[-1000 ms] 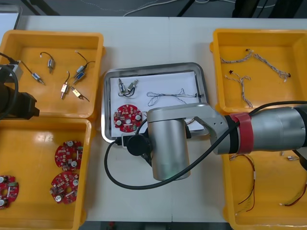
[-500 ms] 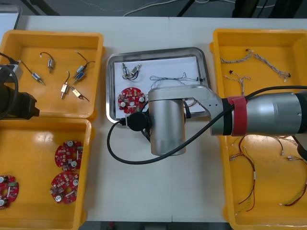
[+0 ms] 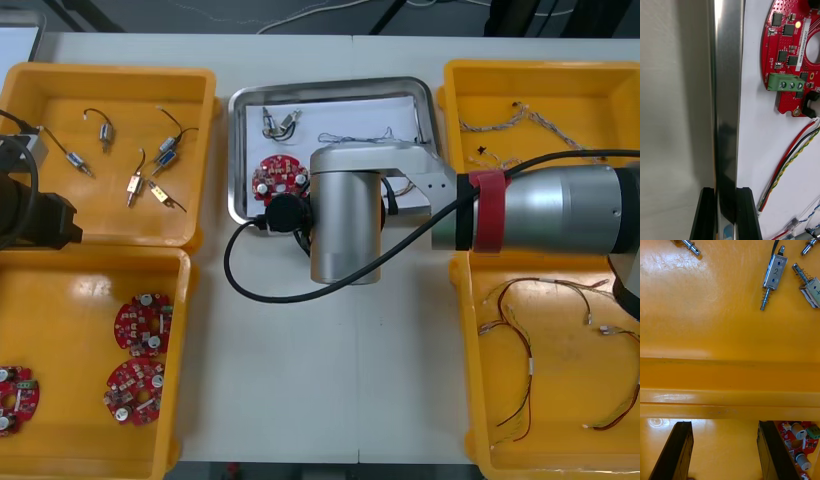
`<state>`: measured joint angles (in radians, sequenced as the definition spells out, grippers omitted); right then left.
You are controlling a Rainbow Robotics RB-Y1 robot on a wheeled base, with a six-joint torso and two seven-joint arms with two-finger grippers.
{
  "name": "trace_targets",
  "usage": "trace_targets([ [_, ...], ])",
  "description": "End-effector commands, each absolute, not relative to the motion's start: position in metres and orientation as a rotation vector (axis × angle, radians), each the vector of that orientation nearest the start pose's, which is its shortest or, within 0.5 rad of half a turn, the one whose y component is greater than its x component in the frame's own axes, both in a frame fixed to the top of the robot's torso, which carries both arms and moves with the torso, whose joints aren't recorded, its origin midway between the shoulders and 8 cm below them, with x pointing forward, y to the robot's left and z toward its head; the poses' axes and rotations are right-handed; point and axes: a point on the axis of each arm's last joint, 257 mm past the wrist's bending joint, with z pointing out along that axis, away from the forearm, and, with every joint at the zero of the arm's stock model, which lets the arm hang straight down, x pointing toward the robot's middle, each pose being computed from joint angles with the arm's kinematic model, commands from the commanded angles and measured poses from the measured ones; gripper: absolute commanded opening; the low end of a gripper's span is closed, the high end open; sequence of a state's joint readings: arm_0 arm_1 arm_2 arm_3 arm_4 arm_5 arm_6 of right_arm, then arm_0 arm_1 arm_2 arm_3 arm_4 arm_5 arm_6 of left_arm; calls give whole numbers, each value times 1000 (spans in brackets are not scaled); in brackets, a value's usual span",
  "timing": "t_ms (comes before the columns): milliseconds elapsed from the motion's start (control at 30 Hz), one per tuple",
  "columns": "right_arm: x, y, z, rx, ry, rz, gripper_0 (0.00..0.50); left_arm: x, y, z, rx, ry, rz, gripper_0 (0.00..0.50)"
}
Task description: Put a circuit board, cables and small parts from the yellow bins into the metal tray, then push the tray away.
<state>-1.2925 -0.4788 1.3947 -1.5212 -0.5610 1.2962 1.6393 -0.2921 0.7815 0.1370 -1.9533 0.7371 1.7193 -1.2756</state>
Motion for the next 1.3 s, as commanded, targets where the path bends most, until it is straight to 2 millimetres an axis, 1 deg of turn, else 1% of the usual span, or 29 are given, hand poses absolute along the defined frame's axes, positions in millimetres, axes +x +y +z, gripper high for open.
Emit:
trace_targets([
  [33,547,6,-193,-1843,1633,-818,0,440,376,-183,106,2617,73,500],
  [267,561,15,-183,-1827,1613,-837,0,440,376,-183,106,2617,73,500],
  [733,590,22,-159,-1799,1559,-877,0,440,376,-183,106,2617,73,500],
  [900,600,25,-153,-1789,1547,-886,0,440,376,-183,106,2617,73,500],
  [1067,611,23,-147,-1765,1554,-895,0,440,376,-183,106,2617,73,500],
  [1300,620,28,-137,-1741,1543,-888,0,440,376,-183,106,2617,73,500],
])
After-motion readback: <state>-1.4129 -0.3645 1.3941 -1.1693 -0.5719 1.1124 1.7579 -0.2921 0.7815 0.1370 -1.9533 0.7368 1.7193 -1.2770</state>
